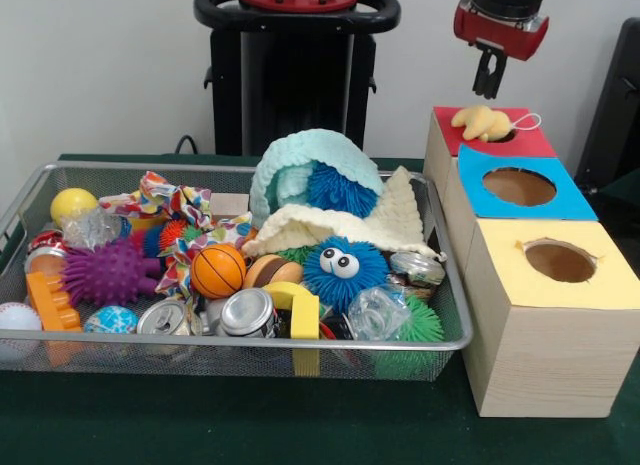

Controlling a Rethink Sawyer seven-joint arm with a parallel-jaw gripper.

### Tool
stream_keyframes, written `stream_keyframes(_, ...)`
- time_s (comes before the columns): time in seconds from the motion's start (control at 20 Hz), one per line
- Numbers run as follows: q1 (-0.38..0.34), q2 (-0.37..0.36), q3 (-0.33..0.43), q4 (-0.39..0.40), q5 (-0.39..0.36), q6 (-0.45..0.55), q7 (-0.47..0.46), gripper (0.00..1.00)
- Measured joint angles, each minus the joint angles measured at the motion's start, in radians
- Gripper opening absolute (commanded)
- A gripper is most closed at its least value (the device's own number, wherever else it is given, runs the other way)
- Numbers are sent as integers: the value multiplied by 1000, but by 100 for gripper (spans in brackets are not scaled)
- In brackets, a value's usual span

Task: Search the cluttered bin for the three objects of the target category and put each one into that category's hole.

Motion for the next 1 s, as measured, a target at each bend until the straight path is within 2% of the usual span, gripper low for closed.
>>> stream_keyframes(0.35,3,-1,1,0,34,-4,0,0)
stream_keyframes(1.0,4,-10,12,0,91,-72,0,0)
